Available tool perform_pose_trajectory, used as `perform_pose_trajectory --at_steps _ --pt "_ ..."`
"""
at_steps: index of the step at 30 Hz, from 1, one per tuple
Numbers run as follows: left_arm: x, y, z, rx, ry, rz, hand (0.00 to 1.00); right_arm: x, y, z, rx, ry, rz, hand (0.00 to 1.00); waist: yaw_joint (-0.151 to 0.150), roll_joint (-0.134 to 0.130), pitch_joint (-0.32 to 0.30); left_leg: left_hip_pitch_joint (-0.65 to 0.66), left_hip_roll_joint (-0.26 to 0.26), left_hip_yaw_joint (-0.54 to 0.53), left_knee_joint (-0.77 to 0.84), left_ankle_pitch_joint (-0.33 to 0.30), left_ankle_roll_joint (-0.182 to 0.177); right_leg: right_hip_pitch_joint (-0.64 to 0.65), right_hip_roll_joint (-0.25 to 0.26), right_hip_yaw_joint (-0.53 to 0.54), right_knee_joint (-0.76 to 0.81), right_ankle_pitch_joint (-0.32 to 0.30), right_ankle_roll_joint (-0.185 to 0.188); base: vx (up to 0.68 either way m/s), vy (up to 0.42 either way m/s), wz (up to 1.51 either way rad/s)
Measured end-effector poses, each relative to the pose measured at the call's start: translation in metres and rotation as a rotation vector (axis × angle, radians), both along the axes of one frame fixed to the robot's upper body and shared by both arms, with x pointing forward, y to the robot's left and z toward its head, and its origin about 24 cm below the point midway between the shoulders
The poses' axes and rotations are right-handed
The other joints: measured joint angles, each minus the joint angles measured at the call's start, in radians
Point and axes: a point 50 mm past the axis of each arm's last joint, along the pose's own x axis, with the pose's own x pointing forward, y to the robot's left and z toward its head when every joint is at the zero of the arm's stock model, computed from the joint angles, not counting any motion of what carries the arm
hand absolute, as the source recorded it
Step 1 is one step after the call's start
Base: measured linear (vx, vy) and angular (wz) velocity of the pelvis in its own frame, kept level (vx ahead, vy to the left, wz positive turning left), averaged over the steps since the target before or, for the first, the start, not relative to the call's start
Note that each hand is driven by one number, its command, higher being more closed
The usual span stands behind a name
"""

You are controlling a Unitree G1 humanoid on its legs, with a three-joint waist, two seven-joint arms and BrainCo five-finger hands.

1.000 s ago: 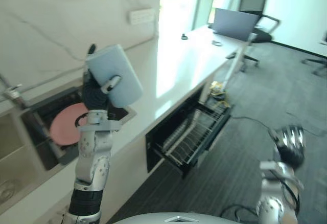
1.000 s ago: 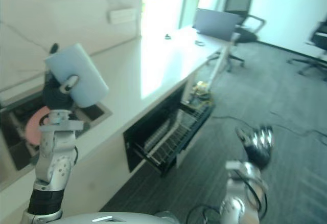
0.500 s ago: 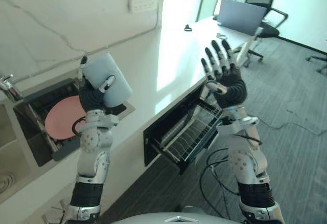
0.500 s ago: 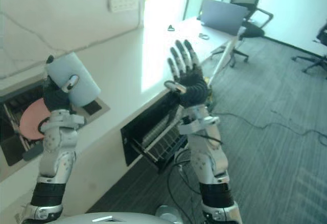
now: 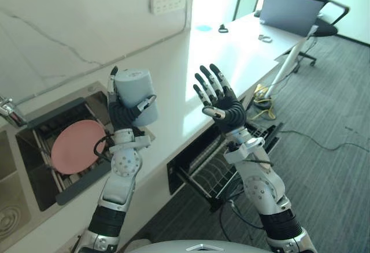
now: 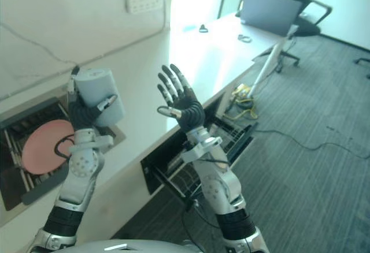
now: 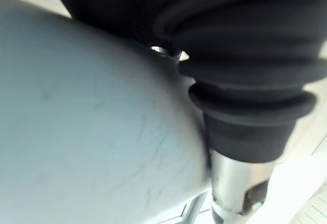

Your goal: Walk over to the sink, pick up the cup, carry it to the dishwasher, place the cup inside the dishwasher, then close the dishwasher door

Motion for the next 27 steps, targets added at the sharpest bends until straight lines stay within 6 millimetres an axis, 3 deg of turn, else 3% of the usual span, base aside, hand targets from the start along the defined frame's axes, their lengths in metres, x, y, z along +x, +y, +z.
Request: perform_pose_trajectory --at_steps 8,13,18,27 --pt "-0.002 -0.002 0.006 0.107 -0.061 0.199 1.0 0.003 0.036 -0.001 -0.033 0.06 0.141 0.0 -0.011 -0.001 -0.002 0.05 -0.003 0.066 -0.072 0.027 -0.001 -0.018 0.006 0.061 -0.013 0.016 0.012 -0.02 0.012 -0.23" --pt "0.0 -0.012 0.014 0.177 -0.112 0.261 1.0 0.001 0.045 -0.006 -0.017 0.127 0.172 0.0 -0.013 -0.001 -0.004 0.046 -0.003 0.091 -0.072 0.03 0.003 -0.025 0.008 0.083 -0.044 0.047 0.014 -0.05 0.014 -0.17" --pt "0.003 -0.02 0.004 0.259 -0.076 0.296 1.0 0.0 0.056 -0.004 -0.016 0.148 0.206 0.0 -0.013 -0.001 -0.04 0.045 -0.001 0.112 -0.078 0.033 0.003 -0.037 0.013 0.106 -0.052 0.061 0.012 -0.04 0.003 -0.11" --pt "0.006 -0.032 0.004 0.308 -0.07 0.319 1.0 0.007 0.064 -0.003 -0.046 0.194 0.17 0.0 0.0 -0.002 -0.052 0.045 0.006 0.14 -0.079 0.047 0.003 -0.049 0.021 0.135 -0.072 0.085 0.005 -0.06 0.001 -0.1"
